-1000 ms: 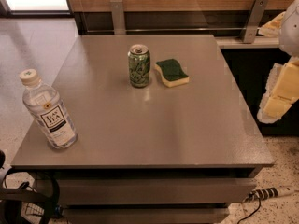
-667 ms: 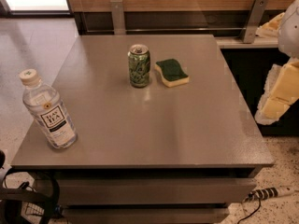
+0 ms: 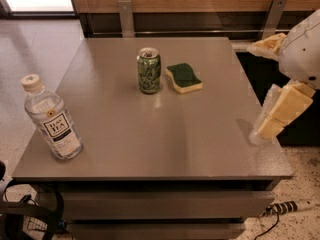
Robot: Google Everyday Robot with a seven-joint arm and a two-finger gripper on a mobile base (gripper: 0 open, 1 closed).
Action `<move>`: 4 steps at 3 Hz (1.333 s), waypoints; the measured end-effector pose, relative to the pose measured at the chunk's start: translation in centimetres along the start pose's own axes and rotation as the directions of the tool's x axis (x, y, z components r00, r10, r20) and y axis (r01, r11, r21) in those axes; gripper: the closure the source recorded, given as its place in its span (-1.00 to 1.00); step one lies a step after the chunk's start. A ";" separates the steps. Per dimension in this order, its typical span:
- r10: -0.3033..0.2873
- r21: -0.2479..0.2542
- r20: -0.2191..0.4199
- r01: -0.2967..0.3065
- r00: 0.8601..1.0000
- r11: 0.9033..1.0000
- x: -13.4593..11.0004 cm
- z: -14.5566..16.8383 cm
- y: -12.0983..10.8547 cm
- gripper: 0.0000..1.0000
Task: Pick blue plastic bottle
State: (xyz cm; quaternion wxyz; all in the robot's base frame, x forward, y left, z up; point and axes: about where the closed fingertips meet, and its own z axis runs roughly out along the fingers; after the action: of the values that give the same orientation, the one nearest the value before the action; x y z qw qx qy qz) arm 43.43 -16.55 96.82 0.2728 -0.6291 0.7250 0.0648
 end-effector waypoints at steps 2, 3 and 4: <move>-0.032 -0.125 0.344 0.080 0.938 0.989 -5.3 6.4 2.6 -1.00; -0.068 -0.163 0.432 0.152 0.900 0.975 -9.2 8.9 4.7 -1.00; -0.110 -0.160 0.467 0.207 0.877 0.965 -13.0 10.5 6.6 -1.00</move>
Offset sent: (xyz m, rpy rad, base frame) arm -0.0085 0.1462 -0.0581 0.5449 0.0772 0.3628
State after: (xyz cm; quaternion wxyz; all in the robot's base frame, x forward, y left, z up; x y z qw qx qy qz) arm 41.24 0.75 92.50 0.3726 -0.6787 0.5762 0.2617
